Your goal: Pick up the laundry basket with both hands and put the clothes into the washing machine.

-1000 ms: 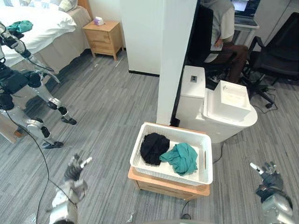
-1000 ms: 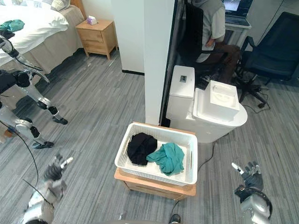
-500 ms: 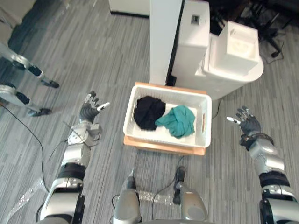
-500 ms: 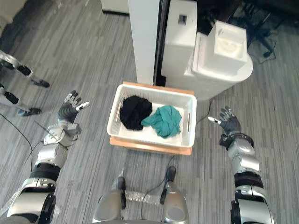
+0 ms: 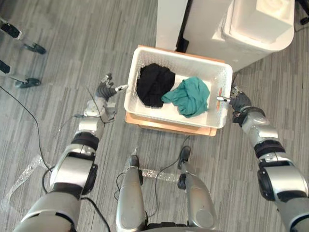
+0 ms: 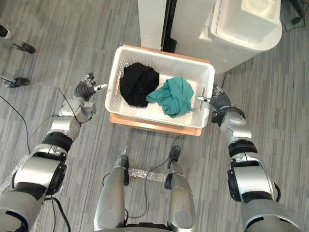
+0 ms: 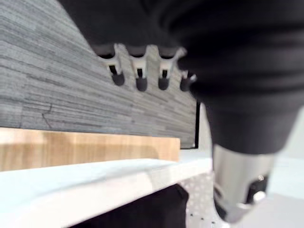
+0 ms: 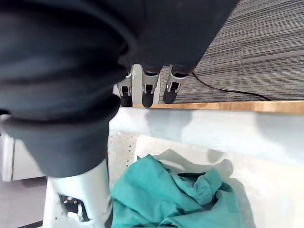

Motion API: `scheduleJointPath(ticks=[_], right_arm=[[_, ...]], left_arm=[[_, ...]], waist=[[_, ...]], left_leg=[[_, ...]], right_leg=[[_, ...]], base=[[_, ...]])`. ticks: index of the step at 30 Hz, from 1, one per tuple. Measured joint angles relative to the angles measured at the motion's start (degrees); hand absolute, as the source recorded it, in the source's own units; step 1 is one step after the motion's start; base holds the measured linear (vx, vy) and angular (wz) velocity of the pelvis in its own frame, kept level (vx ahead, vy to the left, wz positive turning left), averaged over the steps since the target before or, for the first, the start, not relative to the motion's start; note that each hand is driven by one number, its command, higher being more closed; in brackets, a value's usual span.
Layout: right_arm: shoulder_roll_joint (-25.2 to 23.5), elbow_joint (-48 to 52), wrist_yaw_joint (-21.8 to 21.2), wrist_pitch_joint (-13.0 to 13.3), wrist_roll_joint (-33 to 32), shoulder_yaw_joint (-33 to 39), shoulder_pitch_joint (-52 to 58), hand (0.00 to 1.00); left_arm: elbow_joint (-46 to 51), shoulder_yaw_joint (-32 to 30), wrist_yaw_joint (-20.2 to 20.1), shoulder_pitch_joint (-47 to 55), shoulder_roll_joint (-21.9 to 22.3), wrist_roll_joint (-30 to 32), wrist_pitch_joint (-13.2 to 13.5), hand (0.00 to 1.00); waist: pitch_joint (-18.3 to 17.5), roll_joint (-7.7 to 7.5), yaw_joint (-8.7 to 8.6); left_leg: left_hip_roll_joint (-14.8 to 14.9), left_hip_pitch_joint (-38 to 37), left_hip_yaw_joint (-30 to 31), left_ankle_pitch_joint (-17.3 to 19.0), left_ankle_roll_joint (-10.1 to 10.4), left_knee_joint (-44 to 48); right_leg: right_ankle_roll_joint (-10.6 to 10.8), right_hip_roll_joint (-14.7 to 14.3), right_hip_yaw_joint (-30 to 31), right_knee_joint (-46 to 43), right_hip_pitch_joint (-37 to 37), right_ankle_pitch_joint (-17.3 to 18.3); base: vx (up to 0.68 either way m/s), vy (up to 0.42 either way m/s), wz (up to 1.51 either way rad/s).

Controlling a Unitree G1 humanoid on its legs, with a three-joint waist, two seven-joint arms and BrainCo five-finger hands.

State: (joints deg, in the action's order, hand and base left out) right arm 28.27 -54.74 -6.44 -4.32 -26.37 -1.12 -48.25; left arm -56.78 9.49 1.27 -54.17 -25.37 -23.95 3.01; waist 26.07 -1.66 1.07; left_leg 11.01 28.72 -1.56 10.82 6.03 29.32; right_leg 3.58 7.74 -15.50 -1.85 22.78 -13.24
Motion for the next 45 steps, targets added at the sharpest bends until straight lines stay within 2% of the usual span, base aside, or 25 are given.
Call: scheduleJointPath(ticks=[9,15,16,19,23,33,36,39,43,45], right_arm=[[-3.1,-0.6,0.0,-0.2,0.0,-1.2,-4.8,0.0],[-3.0,-0.6,0.2,1.8,0.0,-1.0,-8.7,0.0],[-2.9,-0.6,0.2,1.9,0.0,-1.0,-8.9,1.0],[-2.3,-0.6,0.3,2.9,0.0,-1.0,-9.6,1.0],[-1.5,-0.6,2.6,3.4,0.2,-1.0,-10.5,1.0],[-0.5,-0.8,4.0,3.4,1.1,-2.0,-10.5,1.0],[-0.7,-2.4,4.0,2.7,0.9,-4.1,-10.7,1.0],[-1.9,-4.9,3.9,0.5,-0.1,-6.4,-10.6,1.0],[-3.6,-5.3,3.9,-1.8,-0.8,-9.4,-8.0,1.0],[-4.6,-5.3,3.9,-2.5,-1.3,-10.6,-5.0,1.0]], left_arm=[[-0.2,0.6,0.1,-9.6,2.5,5.1,-0.7,0.0],[-1.3,1.7,0.8,-16.5,1.4,10.3,-1.5,0.0],[-1.3,1.8,0.9,-16.9,1.4,10.7,-1.5,1.0],[-1.3,2.2,1.4,-18.5,1.4,11.2,-1.5,1.0],[-1.6,2.1,3.9,-20.5,1.3,11.3,-1.7,1.0],[-2.4,2.1,4.1,-21.2,-0.6,13.5,-3.2,1.0],[-2.6,2.1,4.1,-21.1,-0.6,13.5,-4.3,1.0],[-3.6,2.1,4.2,-20.8,-0.1,13.1,-4.7,1.0],[-3.6,1.1,5.3,-18.7,0.5,10.5,-4.9,1.0],[-2.6,0.9,5.5,-14.9,1.1,8.1,-4.7,1.0]], waist=[[0.2,-0.03,0.1],[0.2,-0.04,0.72],[0.2,-0.04,0.8],[0.2,-0.06,1.09],[0.1,-0.15,0.95],[0.0,-0.34,1.32],[0.0,-0.33,1.42],[0.0,-0.33,1.47],[0.0,-0.33,1.4],[0.0,-0.33,1.29]], left_leg=[[3.2,6.8,-0.1,0.7,0.9,3.5],[5.4,11.9,-0.2,0.9,1.2,5.7],[5.6,12.2,-0.2,0.9,1.2,5.8],[6.0,13.7,0.1,0.8,1.4,6.2],[6.1,15.5,0.8,0.6,1.6,6.5],[6.2,13.7,-0.2,-0.4,2.7,4.5],[6.6,11.7,-0.8,-0.6,3.1,3.6],[6.7,7.8,-1.9,-0.7,3.2,2.3],[6.4,1.5,-3.5,-1.2,3.5,-0.5],[5.7,-3.8,-4.2,-2.7,3.8,-4.2]], right_leg=[[-0.9,-2.3,-0.5,1.1,4.5,-1.1],[-1.2,-4.0,-1.1,1.1,8.8,-1.7],[-1.1,-4.0,-1.3,1.1,9.0,-1.7],[-1.1,-4.2,-2.0,1.1,9.9,-1.7],[-1.3,-4.1,-3.6,1.2,10.9,-1.8],[-1.3,-3.9,-4.7,1.2,10.4,-1.8],[-1.3,-4.1,-4.8,1.2,9.1,-1.8],[-1.5,-4.1,-4.7,1.3,6.3,-1.7],[-3.0,-3.6,-4.6,0.7,2.2,-0.1],[-2.9,-2.7,-4.8,-1.7,-0.5,2.2]], base=[[-0.01,-0.021,-0.08],[-0.03,-0.039,-0.13],[0.0,0.0,0.0],[-0.01,-0.001,0.02],[0.0,0.012,0.07],[0.03,0.014,0.01],[0.03,0.009,-0.03],[0.03,0.023,-0.03],[0.04,0.026,0.02],[0.08,-0.003,0.19]])
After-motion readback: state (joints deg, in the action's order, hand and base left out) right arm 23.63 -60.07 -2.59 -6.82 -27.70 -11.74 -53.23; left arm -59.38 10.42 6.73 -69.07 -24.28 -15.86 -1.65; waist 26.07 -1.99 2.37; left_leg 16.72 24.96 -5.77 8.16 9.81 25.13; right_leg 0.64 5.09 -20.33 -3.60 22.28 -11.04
